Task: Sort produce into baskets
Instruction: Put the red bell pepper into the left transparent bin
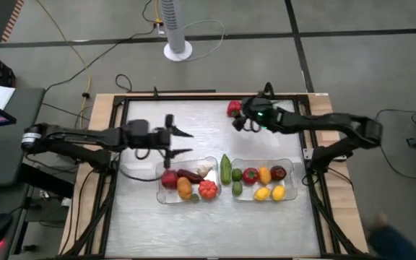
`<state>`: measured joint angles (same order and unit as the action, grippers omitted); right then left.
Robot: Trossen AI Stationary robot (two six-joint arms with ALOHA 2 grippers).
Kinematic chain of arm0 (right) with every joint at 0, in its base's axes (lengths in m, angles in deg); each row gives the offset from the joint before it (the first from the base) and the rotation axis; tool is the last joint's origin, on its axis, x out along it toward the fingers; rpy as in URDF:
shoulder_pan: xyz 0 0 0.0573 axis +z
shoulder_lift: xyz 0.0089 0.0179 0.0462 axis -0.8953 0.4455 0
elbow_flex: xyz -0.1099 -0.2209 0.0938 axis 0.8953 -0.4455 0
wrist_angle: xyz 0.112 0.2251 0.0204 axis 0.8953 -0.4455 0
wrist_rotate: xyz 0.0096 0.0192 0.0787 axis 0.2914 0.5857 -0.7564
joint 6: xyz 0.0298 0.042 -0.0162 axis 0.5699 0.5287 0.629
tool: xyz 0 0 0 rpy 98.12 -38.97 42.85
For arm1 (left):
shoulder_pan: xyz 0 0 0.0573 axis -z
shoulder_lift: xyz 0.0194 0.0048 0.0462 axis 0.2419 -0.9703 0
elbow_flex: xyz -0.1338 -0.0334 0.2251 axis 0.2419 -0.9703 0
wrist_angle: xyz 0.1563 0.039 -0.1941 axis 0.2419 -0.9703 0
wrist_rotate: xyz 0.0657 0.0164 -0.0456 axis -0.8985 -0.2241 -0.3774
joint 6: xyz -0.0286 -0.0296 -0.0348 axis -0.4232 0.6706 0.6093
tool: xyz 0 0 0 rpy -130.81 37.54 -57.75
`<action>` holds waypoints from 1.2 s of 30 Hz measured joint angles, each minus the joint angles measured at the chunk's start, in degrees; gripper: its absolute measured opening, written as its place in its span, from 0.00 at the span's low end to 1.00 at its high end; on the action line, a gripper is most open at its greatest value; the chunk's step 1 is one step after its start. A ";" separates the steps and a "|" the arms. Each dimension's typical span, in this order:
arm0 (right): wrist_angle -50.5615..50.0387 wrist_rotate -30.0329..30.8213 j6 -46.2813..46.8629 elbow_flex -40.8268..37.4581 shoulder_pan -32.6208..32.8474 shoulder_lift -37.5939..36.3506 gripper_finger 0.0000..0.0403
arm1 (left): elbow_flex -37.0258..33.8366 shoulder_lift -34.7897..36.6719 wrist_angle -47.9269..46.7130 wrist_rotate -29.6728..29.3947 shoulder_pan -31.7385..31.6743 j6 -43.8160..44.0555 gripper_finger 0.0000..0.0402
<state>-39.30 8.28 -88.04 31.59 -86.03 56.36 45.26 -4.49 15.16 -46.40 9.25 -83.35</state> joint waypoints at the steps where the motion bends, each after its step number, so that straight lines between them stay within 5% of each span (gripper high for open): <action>1: 0.29 0.00 0.00 0.75 -0.93 2.67 0.77 | -0.58 2.16 1.24 -0.73 -0.02 -0.45 0.52; 10: -6.27 -0.13 -1.49 14.73 -8.26 19.67 0.79 | -1.82 18.01 -6.11 -4.33 -0.02 -1.08 0.50; 20: -17.92 -7.80 3.11 23.73 -11.26 29.79 0.98 | -1.90 20.69 -16.04 -4.54 0.00 1.54 0.50; 36: -23.91 -5.04 4.76 24.15 -10.89 34.01 0.81 | -1.90 20.67 -18.60 -4.68 0.00 3.85 0.50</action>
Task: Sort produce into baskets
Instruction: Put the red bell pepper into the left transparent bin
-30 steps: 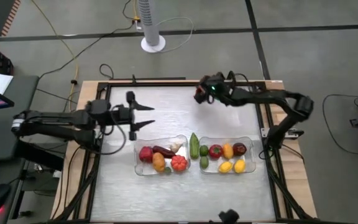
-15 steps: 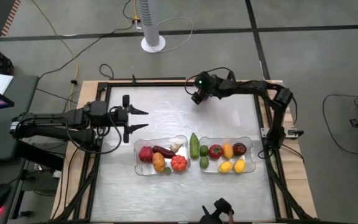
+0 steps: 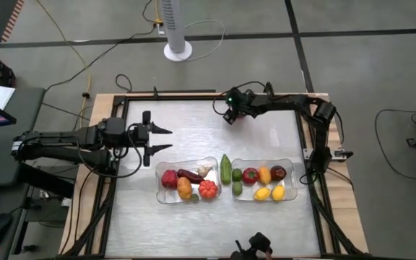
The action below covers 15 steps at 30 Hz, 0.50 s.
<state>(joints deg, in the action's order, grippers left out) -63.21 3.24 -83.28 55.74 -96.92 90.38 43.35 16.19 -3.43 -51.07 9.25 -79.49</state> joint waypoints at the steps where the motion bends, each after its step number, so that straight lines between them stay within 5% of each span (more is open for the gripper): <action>1: 0.02 0.65 0.02 0.00 0.09 0.00 0.79 | 0.00 0.00 -0.05 0.00 0.00 0.02 0.50; 15: -3.85 2.72 0.07 0.02 3.62 -0.34 0.49 | 0.00 0.00 -2.31 -4.50 0.00 0.66 0.50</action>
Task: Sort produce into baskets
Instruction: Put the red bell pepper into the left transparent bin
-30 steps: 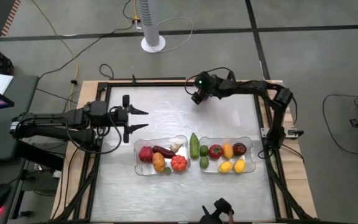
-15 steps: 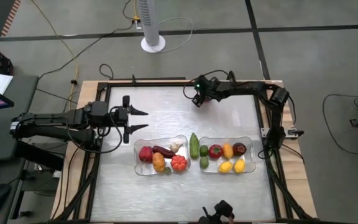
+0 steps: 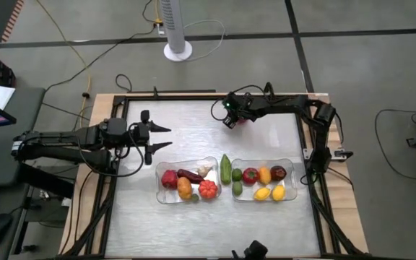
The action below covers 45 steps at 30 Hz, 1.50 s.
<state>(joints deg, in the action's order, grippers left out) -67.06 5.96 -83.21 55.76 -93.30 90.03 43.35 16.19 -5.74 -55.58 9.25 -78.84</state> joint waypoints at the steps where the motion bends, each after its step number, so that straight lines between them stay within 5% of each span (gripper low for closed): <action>1: -0.70 -0.09 0.21 -0.02 0.59 -0.26 0.46 | 0.00 0.00 -0.09 0.00 0.00 0.00 0.50; 9: -5.42 -2.17 1.22 -0.19 6.65 -6.44 0.36 | 0.00 0.00 -0.82 0.09 0.02 0.73 0.50; 16: -6.84 -1.60 2.03 -0.02 9.38 -16.81 0.60 | 0.02 0.00 -1.74 0.34 0.11 1.60 0.50; 22: -7.48 -6.89 5.95 -0.02 13.60 -21.79 0.75 | 0.02 0.00 -3.93 0.31 0.11 1.94 0.50; 30: -5.36 -2.88 5.55 -0.30 12.82 -15.88 0.86 | 0.02 0.02 -3.65 0.31 0.11 2.76 0.50; 38: 6.85 -10.97 4.66 0.24 10.86 -6.57 0.98 | 0.02 0.02 -5.98 0.25 0.11 2.66 0.50; 45: 10.45 -12.98 1.39 4.75 11.34 -1.82 0.99 | 0.02 0.00 -6.94 -0.17 0.11 1.51 0.50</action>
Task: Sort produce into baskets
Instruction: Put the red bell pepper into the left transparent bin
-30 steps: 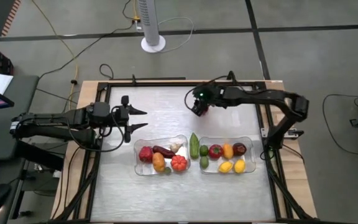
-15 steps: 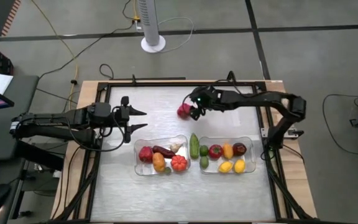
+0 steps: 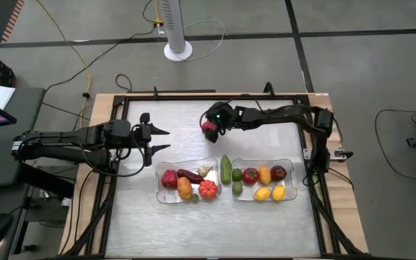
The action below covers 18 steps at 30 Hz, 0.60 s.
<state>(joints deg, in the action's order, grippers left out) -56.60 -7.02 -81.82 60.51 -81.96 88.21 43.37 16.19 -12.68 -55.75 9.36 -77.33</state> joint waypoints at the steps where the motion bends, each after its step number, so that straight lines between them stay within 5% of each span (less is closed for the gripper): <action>1: -0.30 -0.47 0.03 0.20 0.05 0.27 0.99 | 0.00 0.02 0.00 0.00 -0.02 0.02 0.50; 11: -5.82 -1.47 0.06 0.36 -0.65 0.99 0.98 | 0.00 0.00 -0.58 -0.02 0.00 0.08 0.50; 18: -4.01 -1.52 -0.57 0.57 -0.88 4.20 0.85 | 0.00 0.00 -0.44 -0.02 -0.02 0.35 0.50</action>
<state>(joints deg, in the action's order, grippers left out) -60.61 -8.53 -82.39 61.08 -82.84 92.41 43.37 16.19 -13.12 -55.77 9.34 -76.98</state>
